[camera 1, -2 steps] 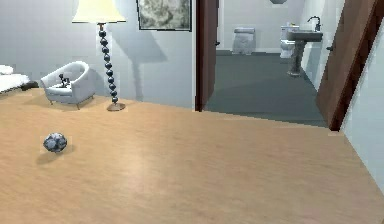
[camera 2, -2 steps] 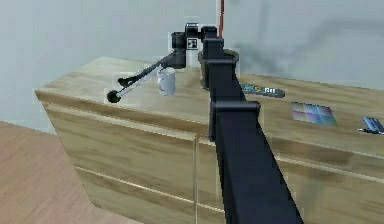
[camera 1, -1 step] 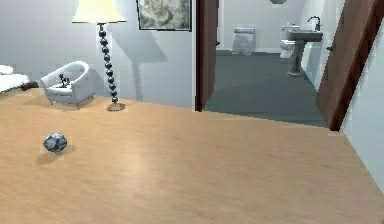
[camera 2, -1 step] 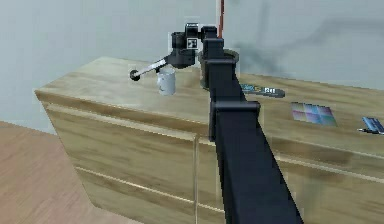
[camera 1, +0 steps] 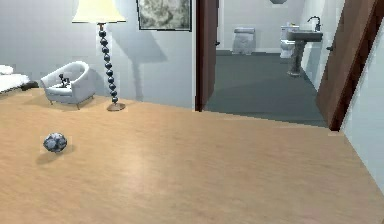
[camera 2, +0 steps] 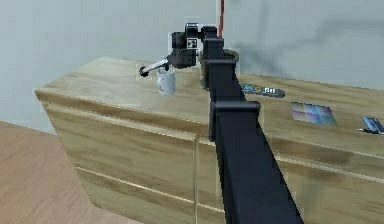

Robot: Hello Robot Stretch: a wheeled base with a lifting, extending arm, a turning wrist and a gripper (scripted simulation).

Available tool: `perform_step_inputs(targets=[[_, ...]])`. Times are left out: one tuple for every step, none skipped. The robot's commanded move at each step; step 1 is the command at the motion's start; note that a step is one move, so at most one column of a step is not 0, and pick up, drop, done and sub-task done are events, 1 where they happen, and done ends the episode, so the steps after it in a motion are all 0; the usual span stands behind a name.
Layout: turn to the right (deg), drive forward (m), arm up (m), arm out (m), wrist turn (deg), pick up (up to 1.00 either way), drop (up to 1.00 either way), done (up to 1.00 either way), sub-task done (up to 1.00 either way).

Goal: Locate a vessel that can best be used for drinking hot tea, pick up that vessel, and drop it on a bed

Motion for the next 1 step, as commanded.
perform_step_inputs(targets=[[0.0, 0.00, -0.04, 0.00, 0.0, 0.00, 0.00, 0.00, 0.00]])
